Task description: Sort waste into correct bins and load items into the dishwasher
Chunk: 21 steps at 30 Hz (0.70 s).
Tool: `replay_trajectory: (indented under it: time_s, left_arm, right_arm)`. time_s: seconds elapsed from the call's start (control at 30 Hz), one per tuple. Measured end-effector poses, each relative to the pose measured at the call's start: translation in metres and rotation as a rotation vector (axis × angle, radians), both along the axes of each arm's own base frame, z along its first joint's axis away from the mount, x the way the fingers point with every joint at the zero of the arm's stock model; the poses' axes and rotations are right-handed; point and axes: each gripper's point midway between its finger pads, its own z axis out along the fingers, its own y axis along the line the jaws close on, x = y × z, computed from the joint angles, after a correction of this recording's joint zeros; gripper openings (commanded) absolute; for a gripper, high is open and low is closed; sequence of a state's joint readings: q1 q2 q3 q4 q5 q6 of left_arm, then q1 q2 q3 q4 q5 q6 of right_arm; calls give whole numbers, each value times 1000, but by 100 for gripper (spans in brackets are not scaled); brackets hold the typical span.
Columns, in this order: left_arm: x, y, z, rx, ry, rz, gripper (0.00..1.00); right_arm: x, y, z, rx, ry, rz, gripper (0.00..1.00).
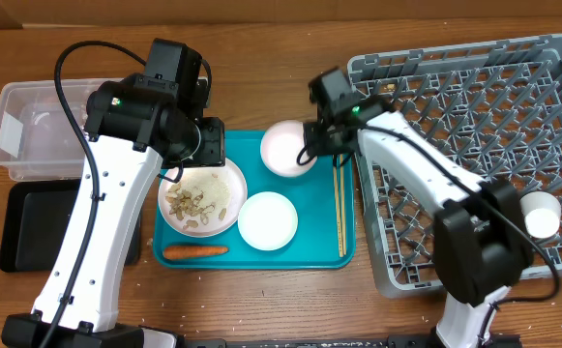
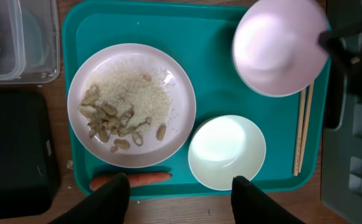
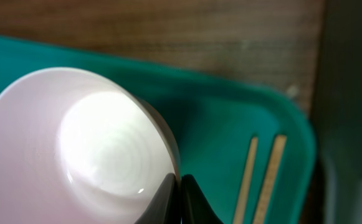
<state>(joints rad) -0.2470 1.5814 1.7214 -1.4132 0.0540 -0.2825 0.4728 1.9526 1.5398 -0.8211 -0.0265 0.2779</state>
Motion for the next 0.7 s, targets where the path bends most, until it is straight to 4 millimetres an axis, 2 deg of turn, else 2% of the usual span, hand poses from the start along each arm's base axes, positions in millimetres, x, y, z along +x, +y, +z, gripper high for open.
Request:
replay_trajectory:
  time_s: [0.03, 0.1, 0.17, 0.23, 0.3, 0.53, 0.7]
  left_arm:
    - [0, 0, 0, 2, 0, 0, 55]
    - [0, 1, 0, 8, -2, 2, 55]
    - [1, 3, 0, 17, -4, 5, 57]
    - [1, 5, 0, 27, -6, 8, 58]
    - [2, 6, 0, 34, -9, 11, 58]
    - [3, 7, 0, 41, -15, 13, 58]
    - [3, 8, 0, 43, -17, 14, 58]
  right_arm:
    - [5, -1, 14, -2, -30, -5, 4]
    - [16, -12, 53, -22, -123, -19, 4]
    - [27, -30, 96, -57, -240, -48, 4]
    - [33, -53, 130, -116, -342, -92, 4]
    - [37, -86, 157, -211, -428, -159, 4]
    - [51, -216, 210, -650, -611, -547, 4]
    - [40, -302, 231, -817, -629, -798, 4]
